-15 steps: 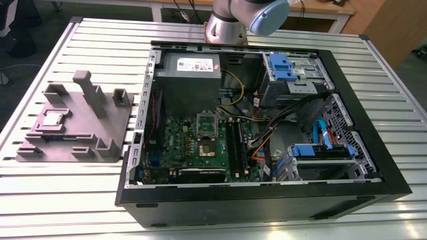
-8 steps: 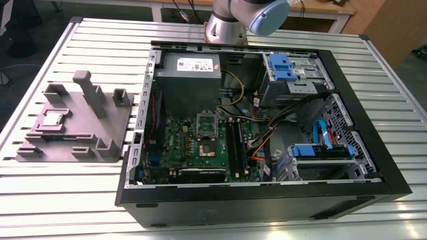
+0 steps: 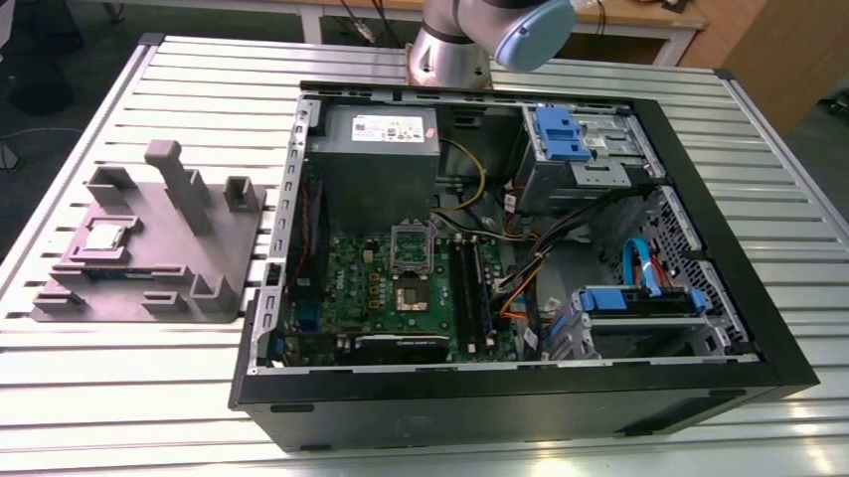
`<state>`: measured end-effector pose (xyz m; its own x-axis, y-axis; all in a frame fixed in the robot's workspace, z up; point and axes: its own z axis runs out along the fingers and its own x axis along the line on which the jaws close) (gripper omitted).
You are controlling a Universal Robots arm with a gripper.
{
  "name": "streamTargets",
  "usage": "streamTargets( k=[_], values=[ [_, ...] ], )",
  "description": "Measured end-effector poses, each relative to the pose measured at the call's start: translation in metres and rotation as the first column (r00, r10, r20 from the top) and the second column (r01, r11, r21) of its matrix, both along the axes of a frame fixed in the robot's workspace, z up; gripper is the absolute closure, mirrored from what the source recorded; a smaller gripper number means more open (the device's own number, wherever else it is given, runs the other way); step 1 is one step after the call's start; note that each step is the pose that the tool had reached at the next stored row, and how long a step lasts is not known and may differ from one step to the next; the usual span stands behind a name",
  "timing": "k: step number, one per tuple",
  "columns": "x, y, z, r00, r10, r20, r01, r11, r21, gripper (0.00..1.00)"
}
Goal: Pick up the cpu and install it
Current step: 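Reach for the cpu, then pick up the cpu and move it towards the insertion slot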
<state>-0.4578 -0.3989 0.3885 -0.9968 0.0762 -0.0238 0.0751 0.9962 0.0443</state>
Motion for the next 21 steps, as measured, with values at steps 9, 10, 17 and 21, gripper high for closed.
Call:
streamTargets(
  k=[9, 10, 17, 21],
  values=[
    [-0.0078, 0.0000, 0.0000, 1.0000, 0.000, 0.0000, 0.000, 1.0000, 0.0000, 0.89],
    [-0.0085, 0.0000, 0.0000, 1.0000, 0.000, 0.0000, 0.000, 1.0000, 0.0000, 0.89],
    [-0.0095, 0.0000, 0.0000, 1.0000, 0.000, 0.0001, 0.000, 1.0000, 0.0001, 0.89],
    [-0.0096, 0.0000, 0.0000, 1.0000, 0.000, 0.0000, 0.000, 1.0000, 0.0000, 0.89]
  ],
)
